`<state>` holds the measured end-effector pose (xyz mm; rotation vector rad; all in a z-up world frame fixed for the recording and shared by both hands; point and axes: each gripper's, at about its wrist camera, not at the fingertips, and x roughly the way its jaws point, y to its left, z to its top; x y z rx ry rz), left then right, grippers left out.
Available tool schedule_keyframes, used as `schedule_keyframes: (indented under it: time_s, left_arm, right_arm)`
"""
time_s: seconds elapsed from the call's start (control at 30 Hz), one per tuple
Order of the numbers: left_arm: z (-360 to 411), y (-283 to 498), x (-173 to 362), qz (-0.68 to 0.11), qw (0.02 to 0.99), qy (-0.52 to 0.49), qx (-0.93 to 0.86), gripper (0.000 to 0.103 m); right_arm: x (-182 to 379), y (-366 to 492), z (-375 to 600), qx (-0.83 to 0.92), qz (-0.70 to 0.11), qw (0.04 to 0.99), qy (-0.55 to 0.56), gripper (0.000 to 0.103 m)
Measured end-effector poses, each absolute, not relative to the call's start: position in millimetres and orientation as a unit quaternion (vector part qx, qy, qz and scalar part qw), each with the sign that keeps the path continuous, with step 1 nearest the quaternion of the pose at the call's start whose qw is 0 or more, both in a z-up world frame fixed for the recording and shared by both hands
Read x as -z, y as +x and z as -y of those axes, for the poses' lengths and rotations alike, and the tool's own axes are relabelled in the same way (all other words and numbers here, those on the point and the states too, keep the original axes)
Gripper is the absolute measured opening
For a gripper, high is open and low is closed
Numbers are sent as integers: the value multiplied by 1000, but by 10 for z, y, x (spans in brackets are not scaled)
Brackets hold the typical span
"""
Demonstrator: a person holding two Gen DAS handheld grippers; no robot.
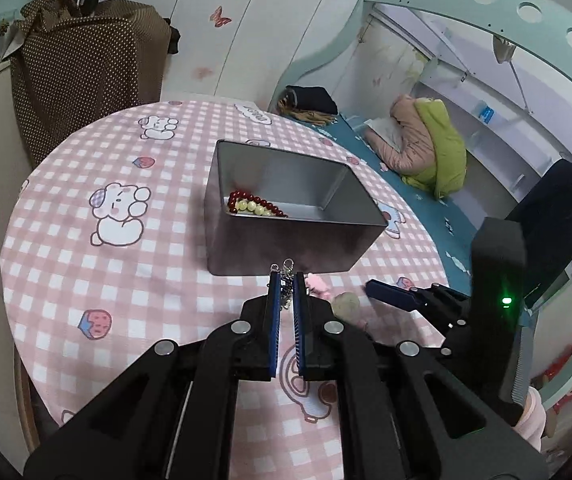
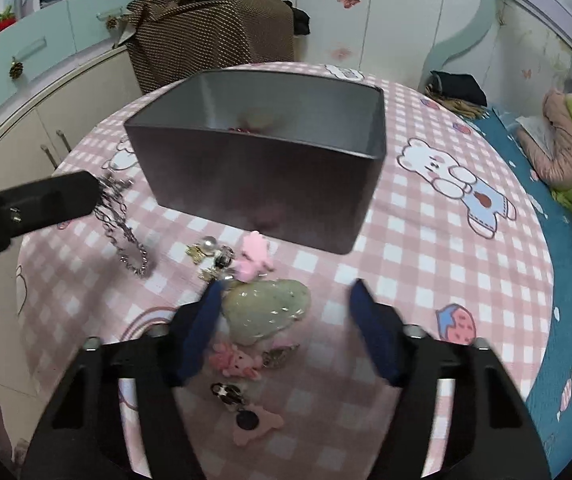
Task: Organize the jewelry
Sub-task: 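Grasp the silver chain charm with the left tool and lift it, then grasp the pale jade pendant with the right tool while the left holds the silver chain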
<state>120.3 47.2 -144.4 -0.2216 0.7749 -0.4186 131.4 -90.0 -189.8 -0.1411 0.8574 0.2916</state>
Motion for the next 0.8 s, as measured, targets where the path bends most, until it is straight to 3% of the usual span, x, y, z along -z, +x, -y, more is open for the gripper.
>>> schedule_keyframes:
  time_s: [0.03, 0.07, 0.8]
  left_arm:
    - [-484, 1208, 1462, -376, 898, -106, 201, 6]
    - [-491, 1207, 1478, -377, 898, -106, 200, 6]
    - [-436, 1185, 1409, -364, 906, -86, 196, 6]
  right_arm:
    - [1895, 1312, 904, -140, -411, 899, -67, 43]
    - [1891, 1315, 913, -137, -410, 899, -67, 42]
    - [1504, 1267, 1316, -94, -373, 923, -8, 42]
